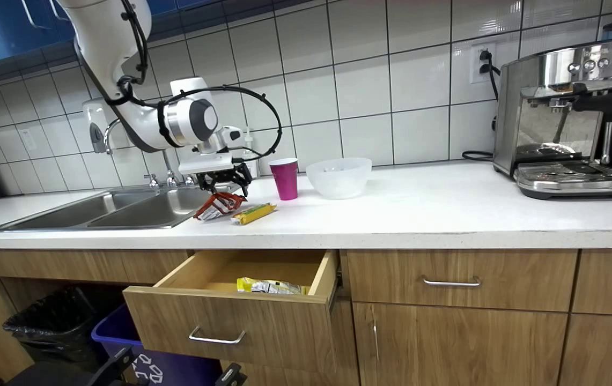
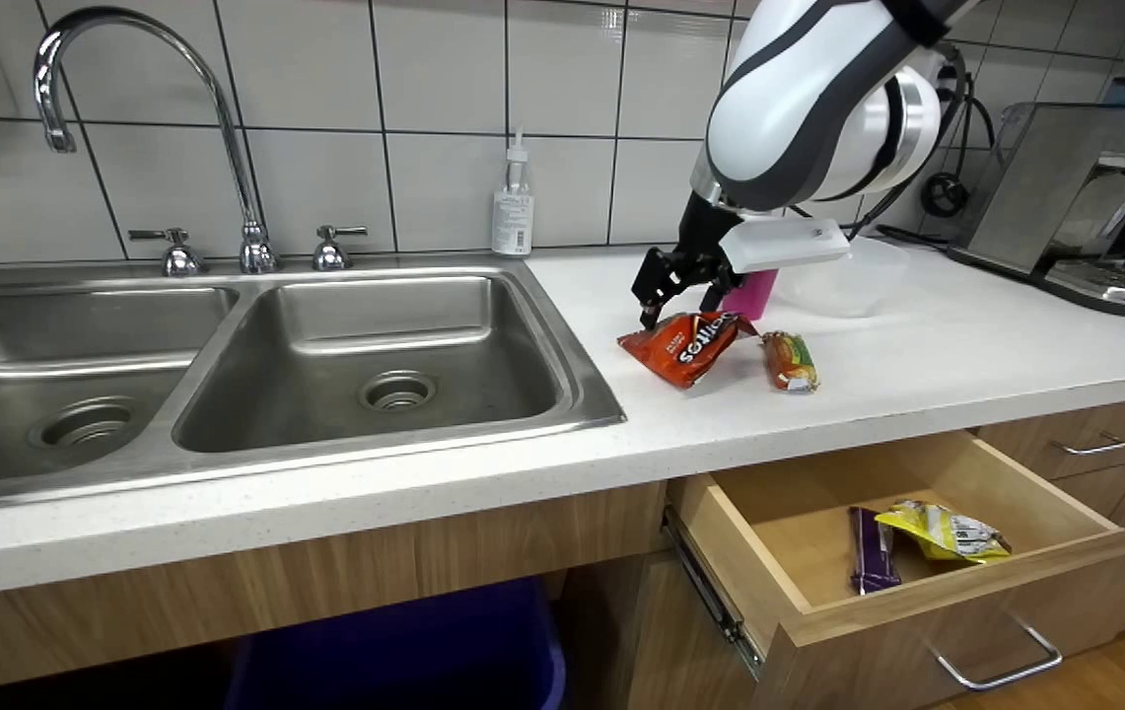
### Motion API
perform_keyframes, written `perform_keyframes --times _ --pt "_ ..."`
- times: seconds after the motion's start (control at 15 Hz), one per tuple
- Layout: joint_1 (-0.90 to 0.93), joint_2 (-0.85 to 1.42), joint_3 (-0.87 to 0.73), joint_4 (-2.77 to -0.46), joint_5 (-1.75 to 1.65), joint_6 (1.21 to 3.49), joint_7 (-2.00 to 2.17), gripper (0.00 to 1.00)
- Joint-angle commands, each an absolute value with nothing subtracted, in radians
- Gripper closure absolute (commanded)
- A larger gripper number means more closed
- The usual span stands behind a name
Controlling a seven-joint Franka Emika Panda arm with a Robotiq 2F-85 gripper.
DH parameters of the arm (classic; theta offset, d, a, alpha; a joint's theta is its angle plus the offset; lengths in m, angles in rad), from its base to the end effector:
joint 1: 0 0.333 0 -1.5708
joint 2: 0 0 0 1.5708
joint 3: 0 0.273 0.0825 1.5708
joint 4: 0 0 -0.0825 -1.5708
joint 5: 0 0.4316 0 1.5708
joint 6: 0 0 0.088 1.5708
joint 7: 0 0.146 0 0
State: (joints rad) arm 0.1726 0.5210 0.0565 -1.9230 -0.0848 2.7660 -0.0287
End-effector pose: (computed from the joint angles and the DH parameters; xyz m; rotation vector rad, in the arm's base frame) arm 0.6594 0.1566 0.1408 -3.0461 -0.4909 -0.5033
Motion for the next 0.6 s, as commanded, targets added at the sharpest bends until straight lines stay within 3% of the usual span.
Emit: perform_keyframes --times 0.0,0.53 --pt "0.162 0.479 0.065 -1.949 -0.098 2.718 -0.047 0.0" --pt "0.147 0.453 0.086 -1.975 -0.092 2.679 -0.101 0.0"
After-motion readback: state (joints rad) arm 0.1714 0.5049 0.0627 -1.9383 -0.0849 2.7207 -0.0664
